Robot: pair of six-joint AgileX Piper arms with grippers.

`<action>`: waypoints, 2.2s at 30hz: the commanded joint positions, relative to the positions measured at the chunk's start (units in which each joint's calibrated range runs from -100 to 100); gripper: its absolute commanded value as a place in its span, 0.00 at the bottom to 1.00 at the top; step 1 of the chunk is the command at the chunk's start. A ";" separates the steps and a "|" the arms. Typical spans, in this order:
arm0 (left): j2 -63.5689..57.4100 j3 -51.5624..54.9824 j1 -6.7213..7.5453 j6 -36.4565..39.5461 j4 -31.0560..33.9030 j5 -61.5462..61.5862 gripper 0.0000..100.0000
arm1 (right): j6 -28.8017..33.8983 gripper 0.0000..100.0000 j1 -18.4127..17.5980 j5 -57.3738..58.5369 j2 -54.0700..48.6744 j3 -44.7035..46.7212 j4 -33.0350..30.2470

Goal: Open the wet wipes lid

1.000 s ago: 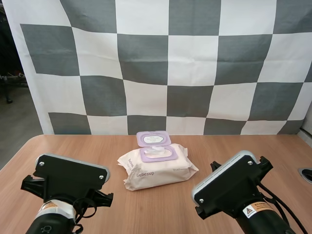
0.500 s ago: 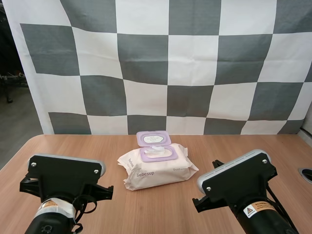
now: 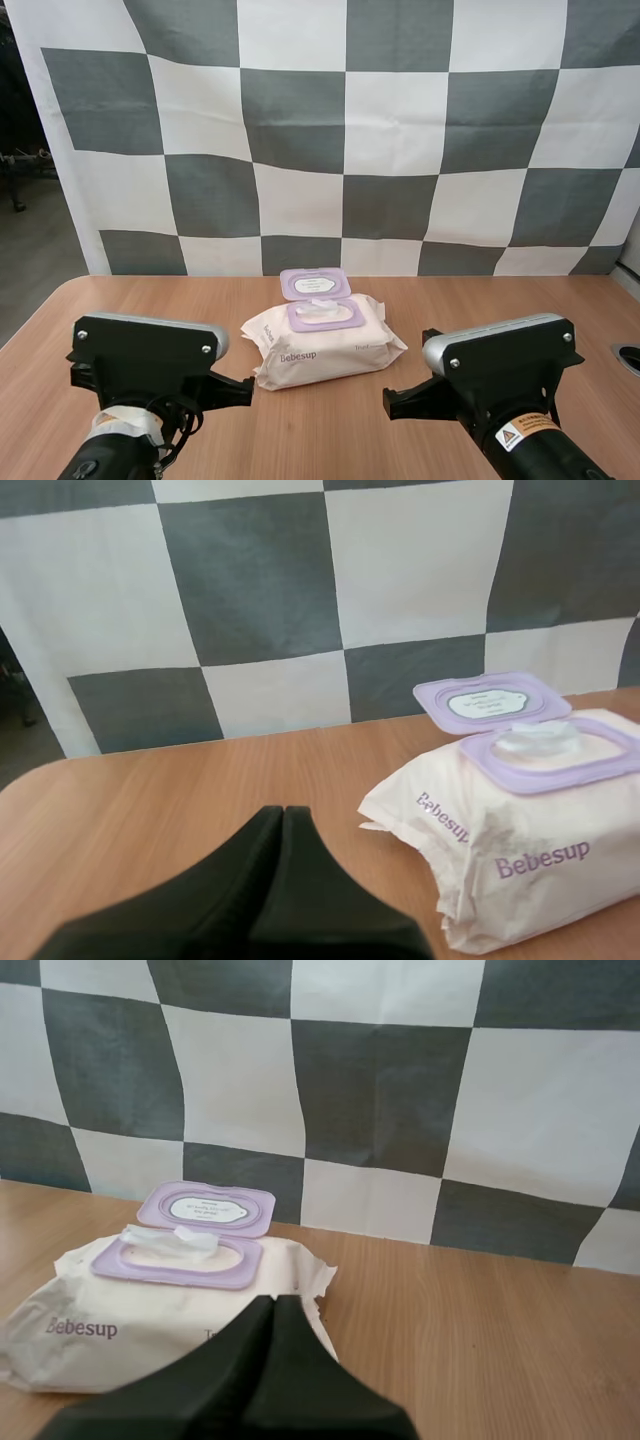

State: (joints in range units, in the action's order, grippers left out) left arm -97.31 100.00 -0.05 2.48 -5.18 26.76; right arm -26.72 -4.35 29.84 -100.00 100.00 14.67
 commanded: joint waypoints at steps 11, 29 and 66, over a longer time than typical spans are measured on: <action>-0.01 0.00 0.00 2.63 -0.64 -0.08 0.00 | 1.01 0.00 2.51 2.20 0.00 0.00 9.00; -2.69 0.00 0.00 2.54 -0.30 -1.48 0.00 | 11.12 0.00 3.32 -4.28 0.00 0.00 -5.67; -2.69 0.00 0.00 3.37 -0.54 2.61 0.00 | 10.69 0.00 3.32 1.32 0.00 0.00 -9.26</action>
